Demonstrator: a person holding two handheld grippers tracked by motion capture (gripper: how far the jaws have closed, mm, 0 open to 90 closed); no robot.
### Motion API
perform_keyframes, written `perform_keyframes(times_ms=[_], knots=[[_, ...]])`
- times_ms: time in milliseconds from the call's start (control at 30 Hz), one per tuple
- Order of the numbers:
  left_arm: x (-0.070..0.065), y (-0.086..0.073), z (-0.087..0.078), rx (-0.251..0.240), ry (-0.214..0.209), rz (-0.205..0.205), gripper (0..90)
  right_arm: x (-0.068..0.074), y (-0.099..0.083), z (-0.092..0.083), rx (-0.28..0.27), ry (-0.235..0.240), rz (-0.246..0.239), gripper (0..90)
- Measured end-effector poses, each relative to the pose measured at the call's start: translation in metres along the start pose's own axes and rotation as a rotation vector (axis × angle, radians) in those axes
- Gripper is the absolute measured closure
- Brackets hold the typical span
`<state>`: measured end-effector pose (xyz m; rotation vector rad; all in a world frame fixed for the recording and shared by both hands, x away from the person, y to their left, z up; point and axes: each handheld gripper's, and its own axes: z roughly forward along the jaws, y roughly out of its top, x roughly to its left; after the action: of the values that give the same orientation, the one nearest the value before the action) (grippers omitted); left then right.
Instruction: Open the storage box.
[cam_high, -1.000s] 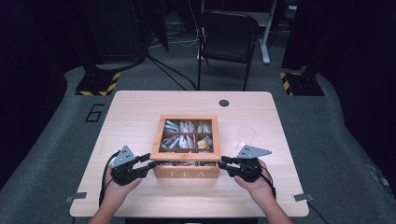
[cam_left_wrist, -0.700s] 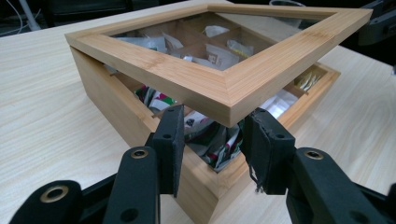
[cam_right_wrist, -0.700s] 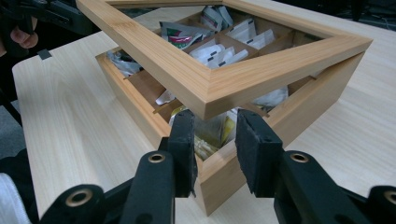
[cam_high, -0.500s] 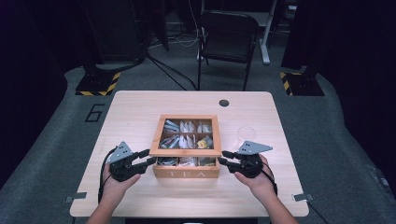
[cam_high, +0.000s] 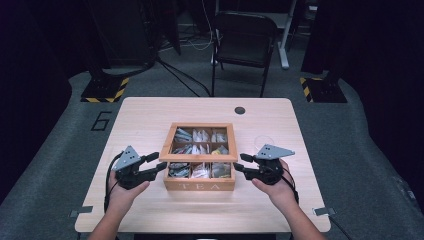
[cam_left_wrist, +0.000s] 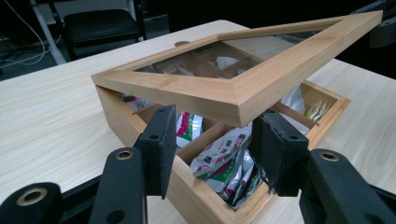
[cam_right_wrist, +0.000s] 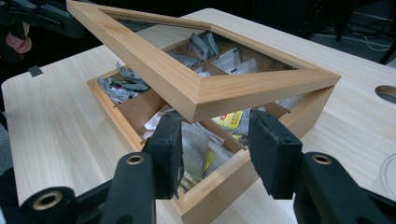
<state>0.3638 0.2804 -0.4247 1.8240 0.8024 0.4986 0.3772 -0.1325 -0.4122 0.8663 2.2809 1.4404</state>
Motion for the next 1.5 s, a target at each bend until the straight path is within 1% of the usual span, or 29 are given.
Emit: perform_keyframes(times_ms=[200,233,300,367,400,467,500,600,667,733,833,900,967,1000,1200,1233,1367,1500], knots=[[0.002,0.005,0.000,-0.024,-0.004,-0.007,50.7,-0.001,0.008,0.001,-0.008,-0.014,-0.022,52.3],[0.003,0.005,0.000,-0.033,-0.002,-0.008,50.7,-0.001,0.009,0.001,-0.008,-0.015,-0.019,52.2],[0.004,0.008,0.000,-0.030,-0.005,0.000,50.7,-0.002,0.012,0.002,-0.010,-0.015,-0.027,51.8],[0.004,0.010,0.000,-0.037,0.003,0.010,50.8,-0.002,0.014,0.002,-0.010,-0.017,-0.034,51.3],[0.004,0.012,0.000,-0.032,0.002,0.016,50.7,-0.002,0.016,0.002,-0.011,-0.018,-0.038,51.2],[0.005,0.014,0.000,-0.039,0.006,0.018,50.8,-0.002,0.018,0.002,-0.013,-0.023,-0.044,50.9],[0.005,0.015,-0.001,-0.034,0.002,0.023,50.7,-0.003,0.020,0.003,-0.018,-0.022,-0.054,50.7],[0.006,0.018,0.000,-0.042,0.006,0.024,50.8,-0.003,0.023,0.003,-0.021,-0.025,-0.051,50.7],[0.008,0.021,0.000,-0.040,0.002,0.029,51.0,-0.004,0.025,0.003,-0.023,-0.024,-0.065,50.8],[0.008,0.023,0.001,-0.045,0.003,0.041,51.2,-0.004,0.028,0.002,-0.025,-0.024,-0.064,51.2],[0.009,0.026,0.001,-0.037,-0.006,0.063,53.8,-0.004,0.032,0.003,-0.027,-0.014,-0.067,52.5],[0.009,0.027,0.001,-0.041,-0.010,0.073,55.4,-0.005,0.035,0.004,-0.024,-0.016,-0.088,52.5],[0.010,0.028,0.002,-0.048,-0.004,0.074,55.5,-0.005,0.035,0.004,-0.021,-0.016,-0.089,52.6],[0.011,0.029,0.002,-0.041,-0.010,0.075,55.5,-0.006,0.036,0.004,-0.023,-0.014,-0.089,52.9],[0.013,0.033,0.004,-0.038,-0.007,0.086,56.4,-0.008,0.040,0.003,-0.021,-0.009,-0.092,54.0],[0.014,0.035,0.004,-0.031,-0.008,0.090,56.7,-0.009,0.042,0.003,-0.020,-0.009,-0.084,54.7],[0.016,0.039,0.005,-0.035,-0.006,0.094,56.9,-0.012,0.045,0.003,-0.020,-0.009,-0.091,55.3],[0.019,0.046,0.006,-0.048,0.000,0.103,57.3,-0.015,0.051,0.003,-0.029,-0.005,-0.073,56.0]])
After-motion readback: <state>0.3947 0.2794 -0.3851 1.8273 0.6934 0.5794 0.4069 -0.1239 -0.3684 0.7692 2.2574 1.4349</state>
